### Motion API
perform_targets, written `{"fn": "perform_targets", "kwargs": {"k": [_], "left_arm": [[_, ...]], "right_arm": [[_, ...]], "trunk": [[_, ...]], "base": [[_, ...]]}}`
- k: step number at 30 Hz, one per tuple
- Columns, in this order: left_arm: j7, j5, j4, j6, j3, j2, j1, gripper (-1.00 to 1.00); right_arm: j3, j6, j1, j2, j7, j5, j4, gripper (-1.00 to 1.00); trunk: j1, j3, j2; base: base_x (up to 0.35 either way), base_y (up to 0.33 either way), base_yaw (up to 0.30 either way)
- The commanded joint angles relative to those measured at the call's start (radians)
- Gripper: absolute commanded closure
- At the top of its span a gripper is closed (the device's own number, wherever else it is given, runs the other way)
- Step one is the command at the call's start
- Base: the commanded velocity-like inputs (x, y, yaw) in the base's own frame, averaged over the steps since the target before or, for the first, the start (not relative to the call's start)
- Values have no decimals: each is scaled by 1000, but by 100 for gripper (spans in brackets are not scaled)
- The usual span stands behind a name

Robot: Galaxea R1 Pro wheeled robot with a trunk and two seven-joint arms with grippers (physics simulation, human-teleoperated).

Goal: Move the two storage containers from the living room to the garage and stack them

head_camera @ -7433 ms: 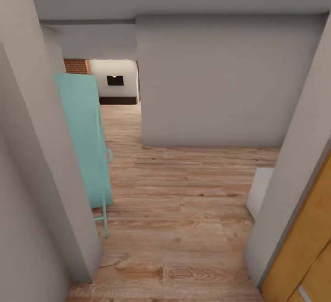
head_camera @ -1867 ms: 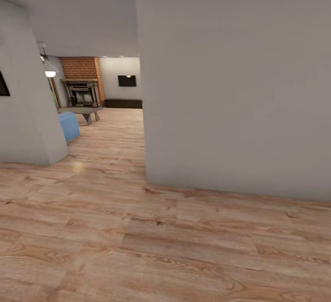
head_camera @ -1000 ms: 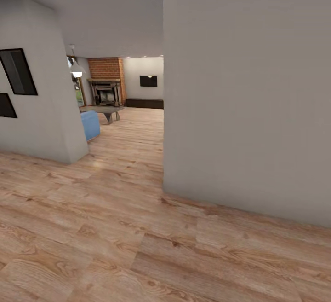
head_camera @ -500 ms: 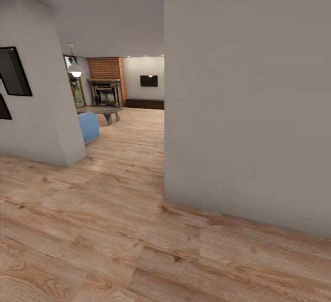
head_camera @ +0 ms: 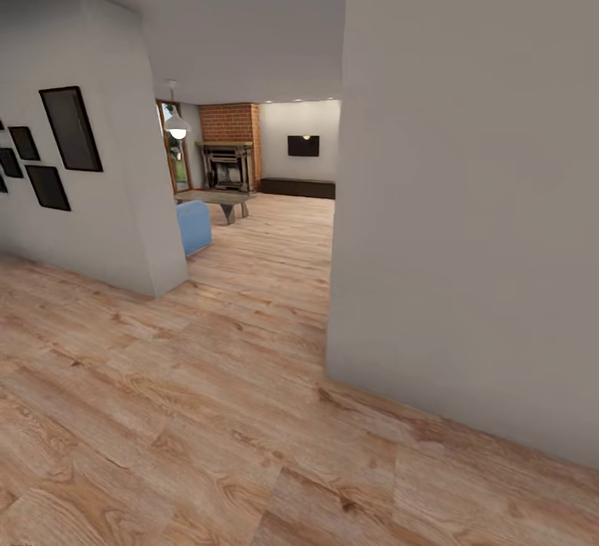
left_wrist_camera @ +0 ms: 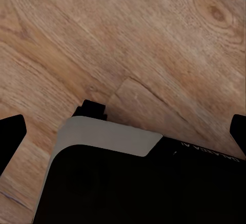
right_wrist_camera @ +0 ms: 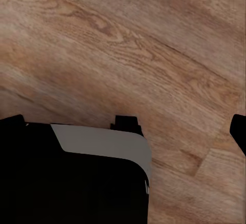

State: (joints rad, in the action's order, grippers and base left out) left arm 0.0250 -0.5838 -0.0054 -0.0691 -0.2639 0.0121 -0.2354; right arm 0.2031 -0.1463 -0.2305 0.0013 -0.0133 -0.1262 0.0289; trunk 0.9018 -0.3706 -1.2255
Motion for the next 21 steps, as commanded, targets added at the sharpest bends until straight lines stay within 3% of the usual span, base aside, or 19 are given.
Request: {"fn": "perform_targets", "kwargs": {"k": [1,21], "left_arm": [[3,-7,1,-3,-8,0,-1,-100],[3,-7,1,-3,-8,0,-1,-100]], "right_arm": [[9,-7,-1,0,-1,-10,3,-100],[8,-7,-1,0,0,-10,3,-100]], "trunk": [[1,-1,-1],[1,-1,-1]], "base": [[322,0,266],[322,0,268]]}}
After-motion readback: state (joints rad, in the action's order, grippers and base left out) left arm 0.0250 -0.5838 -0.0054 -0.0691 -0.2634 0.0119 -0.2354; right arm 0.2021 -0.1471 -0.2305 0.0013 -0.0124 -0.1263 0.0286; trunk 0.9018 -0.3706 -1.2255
